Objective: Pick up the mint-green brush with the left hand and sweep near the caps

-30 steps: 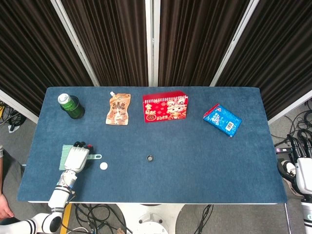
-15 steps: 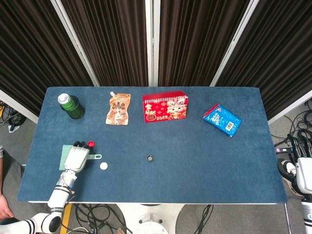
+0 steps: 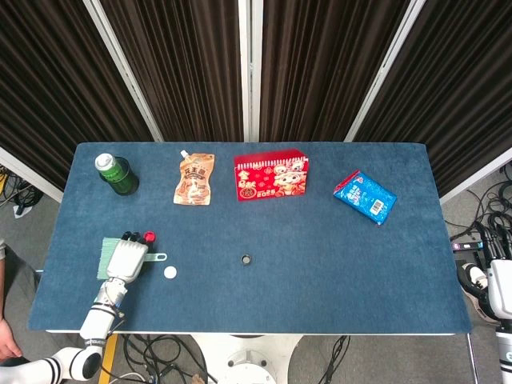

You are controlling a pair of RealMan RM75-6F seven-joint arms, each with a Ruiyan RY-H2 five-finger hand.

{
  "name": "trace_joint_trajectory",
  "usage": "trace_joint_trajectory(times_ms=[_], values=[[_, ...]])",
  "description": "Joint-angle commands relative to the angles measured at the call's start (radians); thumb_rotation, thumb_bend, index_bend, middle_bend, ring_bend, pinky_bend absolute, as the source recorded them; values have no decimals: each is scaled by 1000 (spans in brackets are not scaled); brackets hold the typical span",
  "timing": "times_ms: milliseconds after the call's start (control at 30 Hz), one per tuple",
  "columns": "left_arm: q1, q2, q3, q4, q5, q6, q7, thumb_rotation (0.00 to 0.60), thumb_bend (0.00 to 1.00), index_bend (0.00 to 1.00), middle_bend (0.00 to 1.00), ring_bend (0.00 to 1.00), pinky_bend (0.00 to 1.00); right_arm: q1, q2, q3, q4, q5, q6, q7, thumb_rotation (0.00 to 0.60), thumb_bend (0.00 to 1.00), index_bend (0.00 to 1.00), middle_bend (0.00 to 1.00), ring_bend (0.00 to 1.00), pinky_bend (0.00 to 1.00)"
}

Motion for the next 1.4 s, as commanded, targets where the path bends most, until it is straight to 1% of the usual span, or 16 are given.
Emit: trace_joint_trajectory(times_ms=[33, 233, 333, 400, 467, 633, 700, 800, 900, 967, 1033, 1100, 1233, 1333, 1400], values=[[0, 2, 6, 4, 2, -5, -2, 600, 249, 428, 435, 251, 247, -2, 0, 0, 0, -1, 3, 1, 600, 254, 25, 142, 0, 40], [5, -7, 13, 21, 8, -6, -13, 600, 249, 438, 441, 251, 248, -6, 2, 0, -4, 1, 6, 2, 600, 255, 25, 144, 0, 39], [8, -11, 13, 30, 17, -2, -42, 600, 249, 454, 454, 252, 257, -6, 4, -1, -7, -1, 5, 1, 600, 255, 25, 146, 0, 38], [14, -14, 12, 41, 47, 31, -84, 600, 251, 473, 477, 272, 290, -7, 6, 0, -11, -1, 6, -3, 600, 254, 25, 148, 0, 37], [17, -10, 13, 47, 75, 51, -143, 600, 257, 497, 504, 309, 356, -6, 8, 1, -16, -1, 7, -5, 600, 254, 25, 150, 0, 37], [9, 41, 11, 14, 116, 48, -277, 600, 291, 513, 518, 314, 390, -7, 11, -1, -25, -7, 7, -9, 600, 254, 25, 156, 0, 37], [5, 63, 6, 2, 144, 66, -338, 600, 302, 521, 524, 323, 399, -8, 12, -1, -28, -9, 9, -8, 600, 254, 25, 158, 0, 37], [1, 92, -3, -20, 171, 81, -444, 600, 332, 541, 546, 349, 441, -12, 15, -2, -31, -11, 15, -7, 600, 254, 25, 160, 0, 37], [-4, 107, -5, -6, 194, 97, -473, 600, 344, 548, 555, 366, 478, -15, 16, -3, -32, -9, 17, -5, 600, 254, 25, 160, 0, 37], [-3, 112, -7, -8, 194, 102, -460, 600, 344, 542, 553, 369, 480, -17, 17, -3, -31, -9, 19, -2, 600, 254, 25, 160, 0, 37], [1, 119, -9, -17, 193, 111, -441, 600, 343, 516, 539, 369, 478, -18, 17, -2, -30, -8, 20, 0, 600, 254, 25, 160, 0, 37], [10, 127, -21, -33, 182, 130, -436, 600, 343, 502, 537, 369, 476, -18, 18, -1, -29, -6, 19, 2, 600, 254, 25, 161, 0, 37], [24, 154, -51, -78, 154, 147, -520, 600, 345, 525, 558, 368, 476, -17, 20, 1, -27, -10, 21, 6, 600, 255, 25, 161, 0, 37], [23, 176, -68, -81, 157, 160, -561, 600, 348, 538, 565, 369, 474, -17, 20, 3, -25, -10, 22, 10, 600, 254, 25, 161, 0, 37], [20, 177, -74, -72, 168, 167, -615, 600, 348, 540, 567, 369, 469, -17, 22, 4, -24, -9, 22, 14, 600, 255, 25, 161, 0, 37]])
